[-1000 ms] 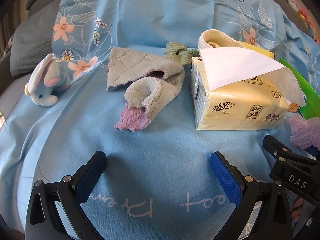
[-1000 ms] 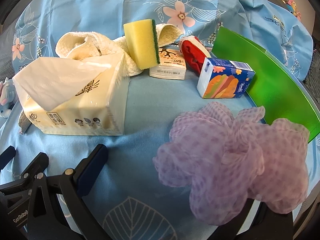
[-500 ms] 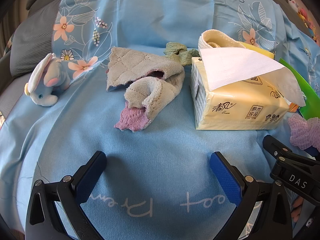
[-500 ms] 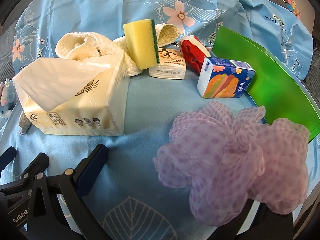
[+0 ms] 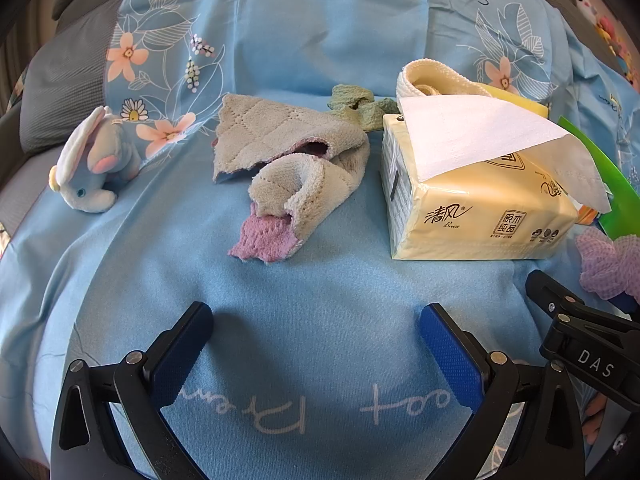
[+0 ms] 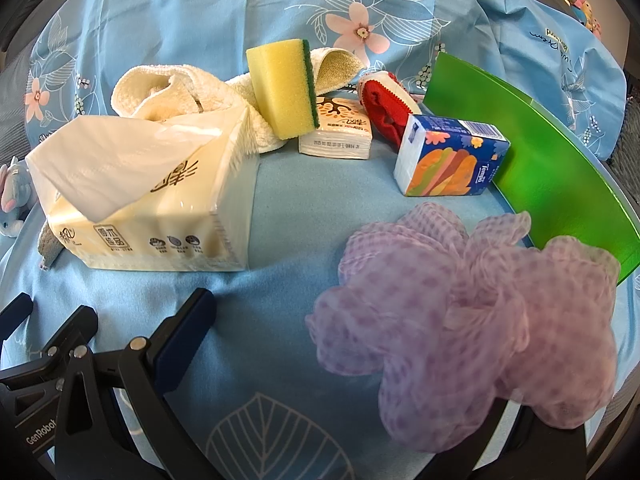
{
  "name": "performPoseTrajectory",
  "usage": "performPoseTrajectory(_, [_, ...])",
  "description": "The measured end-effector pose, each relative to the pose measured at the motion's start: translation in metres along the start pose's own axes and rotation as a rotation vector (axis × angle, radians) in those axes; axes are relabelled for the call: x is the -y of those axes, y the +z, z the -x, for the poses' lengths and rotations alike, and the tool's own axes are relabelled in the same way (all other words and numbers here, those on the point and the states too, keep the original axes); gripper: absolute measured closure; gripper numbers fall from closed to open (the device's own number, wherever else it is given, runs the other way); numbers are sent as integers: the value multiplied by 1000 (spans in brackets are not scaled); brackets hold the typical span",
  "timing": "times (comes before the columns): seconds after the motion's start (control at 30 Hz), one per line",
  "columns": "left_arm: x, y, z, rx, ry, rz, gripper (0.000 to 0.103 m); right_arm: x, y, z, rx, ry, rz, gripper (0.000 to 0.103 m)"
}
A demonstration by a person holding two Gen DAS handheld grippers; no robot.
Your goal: Organize soft objects
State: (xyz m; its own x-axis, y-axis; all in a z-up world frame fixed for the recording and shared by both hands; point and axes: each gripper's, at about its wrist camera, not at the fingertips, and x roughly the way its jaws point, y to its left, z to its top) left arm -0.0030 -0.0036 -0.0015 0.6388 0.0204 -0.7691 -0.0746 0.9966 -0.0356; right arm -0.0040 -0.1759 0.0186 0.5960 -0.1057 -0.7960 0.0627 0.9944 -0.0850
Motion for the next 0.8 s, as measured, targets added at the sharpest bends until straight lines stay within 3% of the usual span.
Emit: performPoseTrajectory(0.8, [0, 0, 0, 3, 2, -1, 0, -2, -3, 6, -18, -1, -11, 1])
